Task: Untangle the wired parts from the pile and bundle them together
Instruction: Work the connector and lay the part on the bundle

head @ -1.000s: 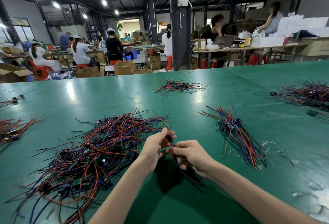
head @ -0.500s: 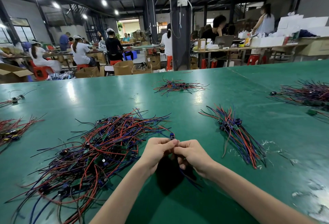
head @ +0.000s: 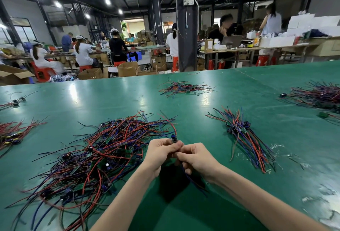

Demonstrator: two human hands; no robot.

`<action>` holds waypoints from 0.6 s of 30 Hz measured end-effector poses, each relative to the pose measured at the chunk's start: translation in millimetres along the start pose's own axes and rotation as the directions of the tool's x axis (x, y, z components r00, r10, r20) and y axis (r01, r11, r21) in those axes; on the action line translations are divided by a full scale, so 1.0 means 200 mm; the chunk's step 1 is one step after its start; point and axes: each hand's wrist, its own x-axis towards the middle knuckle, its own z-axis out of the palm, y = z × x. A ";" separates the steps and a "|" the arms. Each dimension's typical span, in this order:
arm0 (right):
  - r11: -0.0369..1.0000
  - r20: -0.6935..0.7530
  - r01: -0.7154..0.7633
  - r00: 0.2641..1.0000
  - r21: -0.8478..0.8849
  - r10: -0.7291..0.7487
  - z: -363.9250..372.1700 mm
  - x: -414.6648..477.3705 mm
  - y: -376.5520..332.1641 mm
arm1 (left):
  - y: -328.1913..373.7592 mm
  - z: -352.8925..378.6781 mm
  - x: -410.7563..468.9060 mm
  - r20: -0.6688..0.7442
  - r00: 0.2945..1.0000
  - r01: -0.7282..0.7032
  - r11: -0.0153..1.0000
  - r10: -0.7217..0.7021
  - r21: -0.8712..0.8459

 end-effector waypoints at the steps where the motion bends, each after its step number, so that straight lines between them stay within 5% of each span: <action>1: 1.000 -0.002 0.013 1.000 0.004 -0.013 0.00 0.00 0.00 | 0.00 0.00 0.00 -0.007 1.000 -0.004 1.000 0.004 -0.005; 18: 0.997 0.174 -0.037 0.985 0.070 0.024 0.08 -0.08 -0.05 | -0.01 -0.13 0.11 -0.350 0.922 -0.176 0.984 0.165 0.000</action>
